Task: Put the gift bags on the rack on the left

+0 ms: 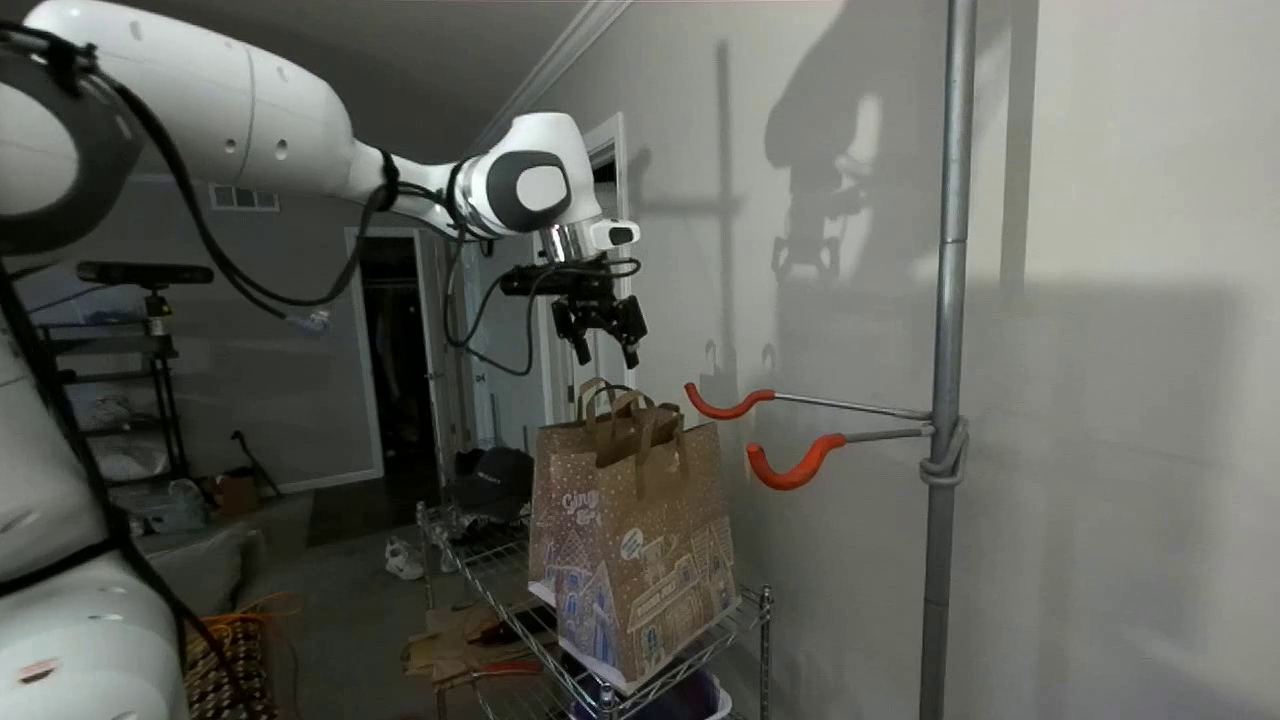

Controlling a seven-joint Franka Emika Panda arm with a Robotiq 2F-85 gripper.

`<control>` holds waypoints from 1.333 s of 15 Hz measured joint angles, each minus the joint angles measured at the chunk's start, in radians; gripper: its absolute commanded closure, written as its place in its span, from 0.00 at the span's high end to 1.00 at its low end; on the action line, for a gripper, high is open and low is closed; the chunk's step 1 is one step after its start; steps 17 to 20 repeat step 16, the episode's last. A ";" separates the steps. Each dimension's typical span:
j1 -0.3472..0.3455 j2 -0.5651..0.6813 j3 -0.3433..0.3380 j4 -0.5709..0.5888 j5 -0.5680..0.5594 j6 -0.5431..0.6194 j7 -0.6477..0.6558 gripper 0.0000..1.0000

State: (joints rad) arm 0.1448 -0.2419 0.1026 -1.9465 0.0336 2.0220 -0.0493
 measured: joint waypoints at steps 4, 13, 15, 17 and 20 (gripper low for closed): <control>-0.023 -0.220 -0.033 -0.214 0.003 0.001 0.065 1.00; -0.121 -0.537 -0.120 -0.496 0.003 0.053 0.108 1.00; -0.121 -0.543 -0.119 -0.501 0.004 0.055 0.112 1.00; -0.121 -0.543 -0.118 -0.502 0.004 0.055 0.113 1.00; -0.121 -0.543 -0.118 -0.502 0.004 0.055 0.113 1.00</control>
